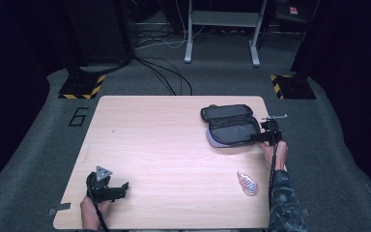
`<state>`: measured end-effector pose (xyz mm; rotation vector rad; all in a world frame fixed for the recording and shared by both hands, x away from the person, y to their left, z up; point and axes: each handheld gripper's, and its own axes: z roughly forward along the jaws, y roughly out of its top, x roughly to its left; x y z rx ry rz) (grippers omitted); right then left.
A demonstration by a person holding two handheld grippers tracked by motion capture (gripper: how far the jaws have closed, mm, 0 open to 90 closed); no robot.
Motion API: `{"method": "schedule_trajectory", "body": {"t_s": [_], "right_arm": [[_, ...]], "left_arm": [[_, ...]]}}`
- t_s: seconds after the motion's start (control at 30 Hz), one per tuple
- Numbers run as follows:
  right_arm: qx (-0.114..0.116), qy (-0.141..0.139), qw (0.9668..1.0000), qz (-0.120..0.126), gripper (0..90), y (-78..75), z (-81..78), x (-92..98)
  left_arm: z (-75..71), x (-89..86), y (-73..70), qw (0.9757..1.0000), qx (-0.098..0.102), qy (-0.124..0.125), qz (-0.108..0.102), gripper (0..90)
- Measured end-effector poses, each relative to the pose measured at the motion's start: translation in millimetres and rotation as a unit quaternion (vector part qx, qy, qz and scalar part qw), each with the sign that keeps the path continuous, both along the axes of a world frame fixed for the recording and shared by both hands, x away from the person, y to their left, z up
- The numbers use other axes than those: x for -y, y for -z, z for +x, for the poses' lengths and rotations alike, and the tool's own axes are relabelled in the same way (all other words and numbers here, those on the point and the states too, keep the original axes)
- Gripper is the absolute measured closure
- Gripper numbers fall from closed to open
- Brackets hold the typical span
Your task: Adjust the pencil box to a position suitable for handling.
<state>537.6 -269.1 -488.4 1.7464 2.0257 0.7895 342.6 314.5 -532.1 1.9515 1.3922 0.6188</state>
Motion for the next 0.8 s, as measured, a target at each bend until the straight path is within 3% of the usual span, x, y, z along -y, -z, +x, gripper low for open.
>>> {"method": "schedule_trajectory", "body": {"t_s": [0.07,0.27,0.33,0.8], "right_arm": [[-0.003,-0.002,1.0,-0.004,56.9,-2.6,-2.3,-4.3],[-0.011,-0.001,0.9999,-0.005,64.4,-5.9,-8.1,-12.1],[-0.004,-0.013,0.9998,-0.014,67.6,-4.4,-11.7,-16.3],[0.002,-0.027,0.9996,-0.011,74.2,0.5,-30.0,-27.8]], "left_arm": [[0.0,0.0,0.0,1.0,0.0,0.0,0.0,3.1],[0.0,0.0,0.0,1.0,0.0,0.0,0.0,3.1],[0.0,0.0,0.0,1.0,0.0,0.0,0.0,3.1],[0.0,0.0,0.0,1.0,0.0,0.0,0.0,3.1]]}}
